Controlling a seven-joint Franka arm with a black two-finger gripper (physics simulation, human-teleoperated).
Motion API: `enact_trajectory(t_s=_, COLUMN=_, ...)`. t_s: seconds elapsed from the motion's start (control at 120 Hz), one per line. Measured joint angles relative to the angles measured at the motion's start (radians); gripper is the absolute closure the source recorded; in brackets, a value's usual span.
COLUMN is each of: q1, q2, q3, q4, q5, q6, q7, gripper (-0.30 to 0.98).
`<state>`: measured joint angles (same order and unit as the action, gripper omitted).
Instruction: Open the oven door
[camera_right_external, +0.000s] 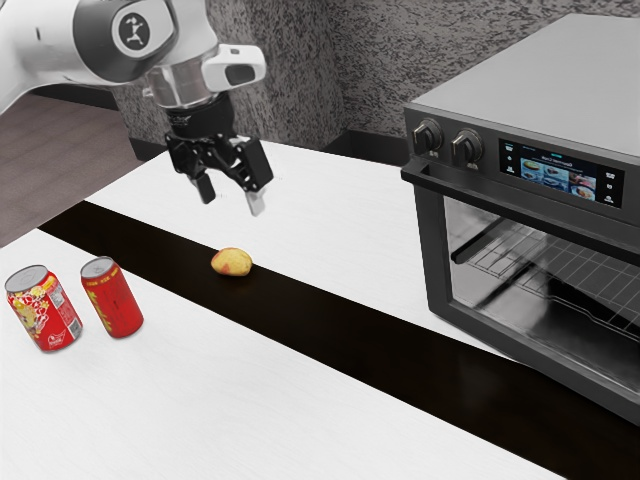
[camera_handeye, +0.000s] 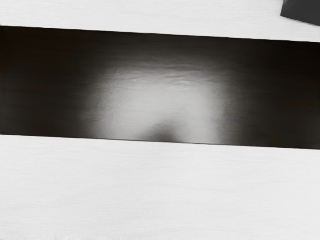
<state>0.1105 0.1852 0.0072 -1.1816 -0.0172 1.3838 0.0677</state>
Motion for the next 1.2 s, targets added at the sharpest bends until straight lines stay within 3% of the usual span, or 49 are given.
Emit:
enact_trajectory(t_s=0.183, q1=-0.027, q2=-0.002, q3=0.037, q4=0.002, q5=-0.023, q6=-0.004, q7=0.012, gripper=0.00)
enact_trajectory(t_s=0.25, q1=-0.018, q2=-0.116, q3=0.018, q4=0.108, q5=-0.028, q6=0.002, q7=0.068, gripper=0.00)
enact_trajectory(t_s=0.283, q1=0.061, q2=-0.209, q3=-0.087, q4=0.138, q5=-0.032, q6=0.002, q7=0.142, gripper=0.00)
enact_trajectory(t_s=0.325, q1=0.189, q2=-0.270, q3=-0.266, q4=0.141, q5=0.011, q6=-0.010, q7=0.232, gripper=0.00)
enact_trajectory(t_s=0.35, q1=0.165, q2=-0.289, q3=-0.350, q4=0.136, q5=0.019, q6=-0.015, q7=0.285, gripper=0.00)
enact_trajectory(t_s=0.392, q1=0.035, q2=-0.322, q3=-0.450, q4=0.075, q5=0.015, q6=-0.007, q7=0.375, gripper=0.00)
enact_trajectory(t_s=0.467, q1=-0.052, q2=-0.470, q3=-0.521, q4=-0.162, q5=-0.079, q6=0.070, q7=0.549, gripper=0.01)
enact_trajectory(t_s=0.533, q1=-0.063, q2=-0.476, q3=-0.573, q4=-0.229, q5=-0.143, q6=0.139, q7=0.691, gripper=0.00)
enact_trajectory(t_s=0.65, q1=-0.063, q2=-0.321, q3=-0.663, q4=-0.210, q5=-0.087, q6=0.272, q7=0.882, gripper=0.00)
enact_trajectory(t_s=0.733, q1=-0.062, q2=-0.305, q3=-0.661, q4=-0.267, q5=-0.053, q6=0.358, q7=0.990, gripper=0.00)
enact_trajectory(t_s=0.825, q1=-0.058, q2=-0.332, q3=-0.613, q4=-0.342, q5=-0.065, q6=0.445, q7=1.098, gripper=0.00)
enact_trajectory(t_s=1.2, q1=-0.060, q2=-0.190, q3=-0.593, q4=-0.366, q5=-0.076, q6=0.614, q7=1.398, gripper=0.00)
